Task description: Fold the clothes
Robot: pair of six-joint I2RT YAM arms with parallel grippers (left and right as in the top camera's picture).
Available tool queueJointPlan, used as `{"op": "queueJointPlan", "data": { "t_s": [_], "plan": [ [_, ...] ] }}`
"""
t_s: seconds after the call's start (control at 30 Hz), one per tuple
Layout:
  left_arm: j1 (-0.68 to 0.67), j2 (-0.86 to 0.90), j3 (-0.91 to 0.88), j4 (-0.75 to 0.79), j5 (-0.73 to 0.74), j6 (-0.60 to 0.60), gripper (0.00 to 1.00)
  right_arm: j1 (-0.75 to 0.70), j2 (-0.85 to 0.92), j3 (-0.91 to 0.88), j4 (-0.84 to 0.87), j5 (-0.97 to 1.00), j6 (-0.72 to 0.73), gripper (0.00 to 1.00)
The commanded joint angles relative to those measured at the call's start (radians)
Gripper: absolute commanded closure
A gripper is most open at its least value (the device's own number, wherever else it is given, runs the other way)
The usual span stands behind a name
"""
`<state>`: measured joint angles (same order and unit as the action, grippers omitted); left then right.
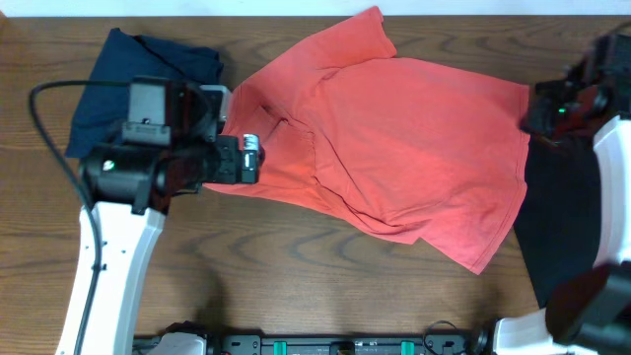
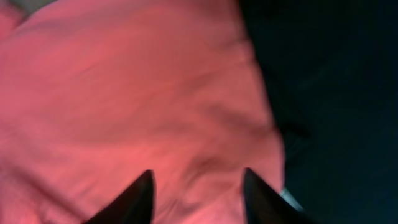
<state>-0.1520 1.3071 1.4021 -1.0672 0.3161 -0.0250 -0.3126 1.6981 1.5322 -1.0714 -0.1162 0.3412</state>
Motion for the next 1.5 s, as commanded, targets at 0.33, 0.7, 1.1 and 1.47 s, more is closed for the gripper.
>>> {"op": "queueJointPlan", "data": {
  "t_s": [0.33, 0.7, 1.1, 1.47],
  "plan": [
    [-0.037, 0.028, 0.015, -0.002, 0.013, 0.017, 0.02, -0.164, 0.386, -0.041, 0.061, -0.050, -0.048, 0.43],
    [-0.037, 0.028, 0.015, 0.006, 0.013, 0.017, 0.02, -0.190, 0.445, -0.045, 0.064, -0.068, -0.096, 0.65],
    [-0.037, 0.028, 0.015, 0.011, 0.012, 0.017, 0.02, -0.319, 0.445, -0.027, 0.053, -0.289, -0.235, 0.37],
    [-0.037, 0.028, 0.015, 0.014, 0.012, 0.017, 0.02, -0.291, 0.443, -0.079, 0.095, -0.289, -0.230, 0.82]
  ]
}}
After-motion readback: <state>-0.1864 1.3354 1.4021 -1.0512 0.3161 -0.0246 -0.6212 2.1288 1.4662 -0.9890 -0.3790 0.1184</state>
